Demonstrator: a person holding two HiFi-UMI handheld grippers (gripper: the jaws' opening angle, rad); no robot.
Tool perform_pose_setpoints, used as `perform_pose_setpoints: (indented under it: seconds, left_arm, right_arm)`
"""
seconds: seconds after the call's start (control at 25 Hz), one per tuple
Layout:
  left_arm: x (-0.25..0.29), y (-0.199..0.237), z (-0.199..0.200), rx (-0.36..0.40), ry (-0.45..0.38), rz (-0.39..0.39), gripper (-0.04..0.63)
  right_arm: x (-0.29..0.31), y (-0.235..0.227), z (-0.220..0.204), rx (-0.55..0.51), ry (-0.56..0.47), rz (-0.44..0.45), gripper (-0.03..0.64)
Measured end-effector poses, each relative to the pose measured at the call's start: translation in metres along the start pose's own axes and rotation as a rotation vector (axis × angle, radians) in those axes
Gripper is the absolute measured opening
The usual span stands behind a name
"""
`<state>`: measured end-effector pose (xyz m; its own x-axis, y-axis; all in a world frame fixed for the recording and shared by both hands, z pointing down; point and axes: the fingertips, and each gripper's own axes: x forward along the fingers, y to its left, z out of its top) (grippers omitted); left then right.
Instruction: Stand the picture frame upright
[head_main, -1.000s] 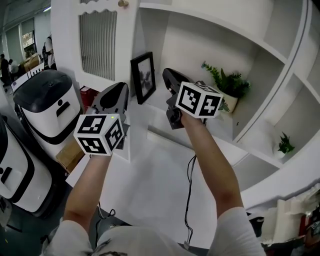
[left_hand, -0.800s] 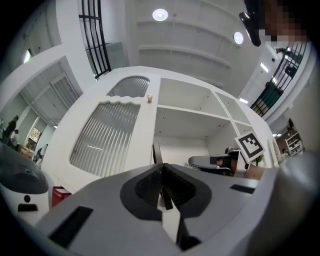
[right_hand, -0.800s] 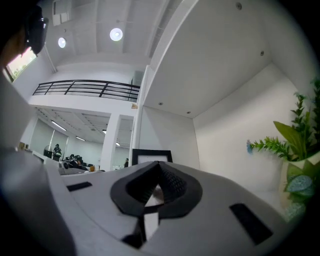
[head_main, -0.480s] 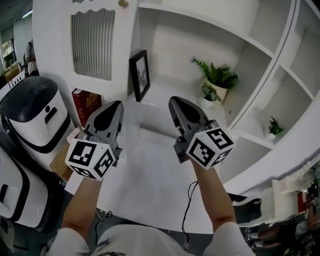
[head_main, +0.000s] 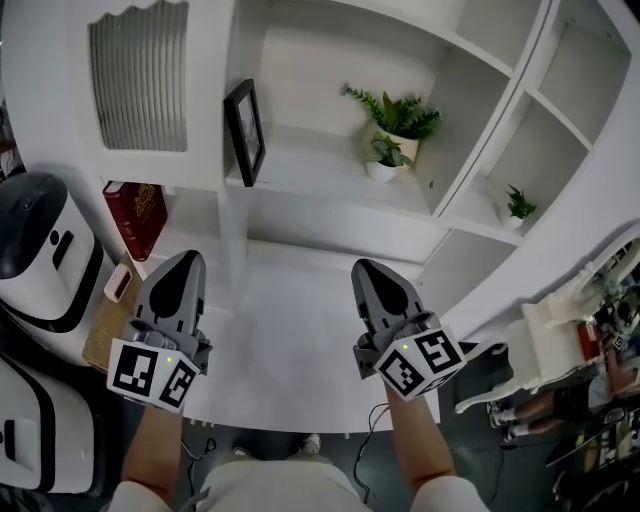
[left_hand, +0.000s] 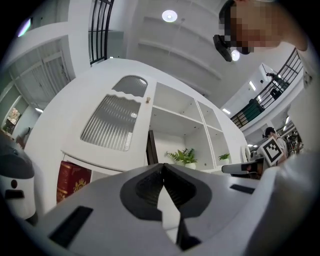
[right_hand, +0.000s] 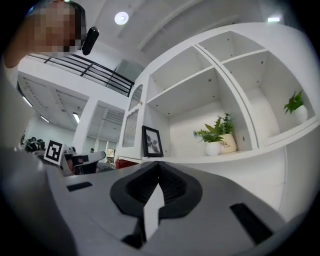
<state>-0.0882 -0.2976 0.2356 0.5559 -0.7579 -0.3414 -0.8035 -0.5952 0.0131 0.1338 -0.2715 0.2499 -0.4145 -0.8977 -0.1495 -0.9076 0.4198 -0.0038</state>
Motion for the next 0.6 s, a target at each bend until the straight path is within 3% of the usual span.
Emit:
perform_pose_setpoints:
  seconds: [0.2,0.6]
  left_arm:
    - [-0.030,0.011,-0.009,-0.003,0.026,0.001,0.017]
    - [-0.099,0.043,-0.025,-0.026,0.076,0.090,0.017]
  right_arm:
    - [-0.041,-0.001,-0.014,-0.028,0.014,-0.122,0.009]
    - [-0.124,0.014,-0.042,-0.033,0.075,-0.253,0.009]
